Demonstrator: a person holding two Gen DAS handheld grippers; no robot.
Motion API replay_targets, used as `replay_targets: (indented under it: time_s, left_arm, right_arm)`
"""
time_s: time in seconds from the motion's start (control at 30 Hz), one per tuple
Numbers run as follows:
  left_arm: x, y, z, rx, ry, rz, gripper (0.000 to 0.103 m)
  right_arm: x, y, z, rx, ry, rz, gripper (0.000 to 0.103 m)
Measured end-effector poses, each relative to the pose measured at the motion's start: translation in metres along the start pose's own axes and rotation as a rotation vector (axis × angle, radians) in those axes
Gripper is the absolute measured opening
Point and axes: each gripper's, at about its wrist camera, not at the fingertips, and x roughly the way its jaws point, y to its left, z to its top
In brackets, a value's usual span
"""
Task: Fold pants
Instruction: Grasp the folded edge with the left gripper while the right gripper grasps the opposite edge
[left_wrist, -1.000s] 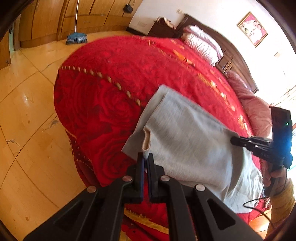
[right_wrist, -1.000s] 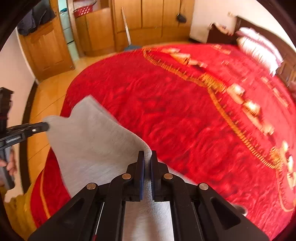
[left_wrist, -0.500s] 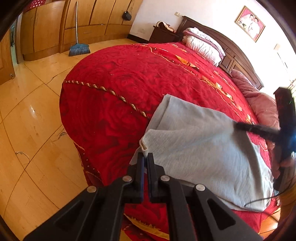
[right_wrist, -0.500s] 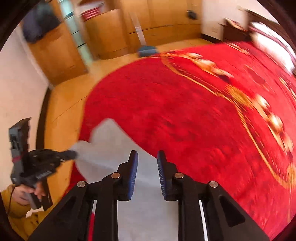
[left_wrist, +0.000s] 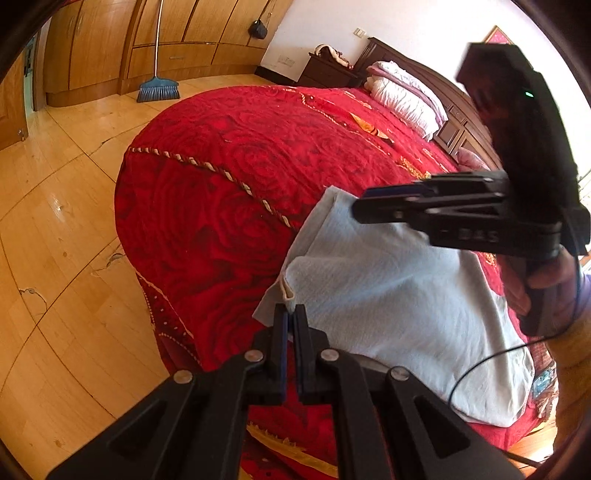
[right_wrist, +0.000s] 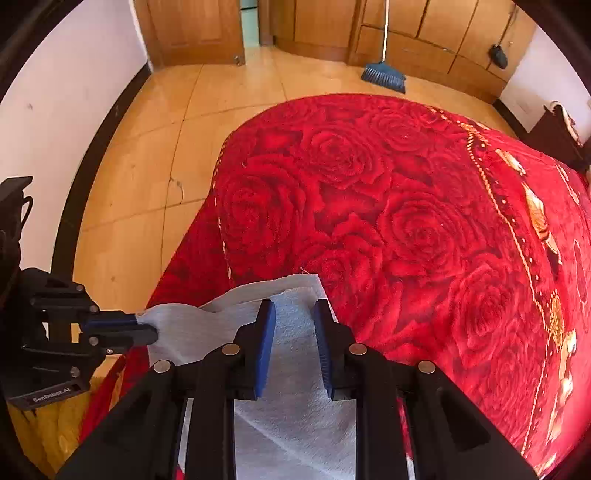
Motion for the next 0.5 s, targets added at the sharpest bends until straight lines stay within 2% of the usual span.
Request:
replay_targets:
  time_s: [0.4, 0.43, 0.47, 0.5]
  left_arm:
    - [0.001, 0.008, -0.002, -0.038, 0.006, -0.038, 0.003]
    - [0.0, 0.007, -0.002, -0.039, 0.005, -0.038, 0.003]
    - [0.001, 0.007, -0.002, -0.039, 0.005, -0.038, 0.003]
    - [0.0, 0.007, -0.002, -0.04, 0.005, -0.039, 0.003]
  right_arm:
    - [0.013, 0.003, 0.007, -0.067, 0.028, -0.044, 0.022]
    - [0.012, 0.004, 0.006, -0.07, 0.019, -0.048, 0.019]
    - [0.011, 0.005, 0.005, -0.079, 0.009, -0.056, 0.003]
    - [0.009, 0.009, 0.003, -0.09, 0.0, -0.072, 0.003]
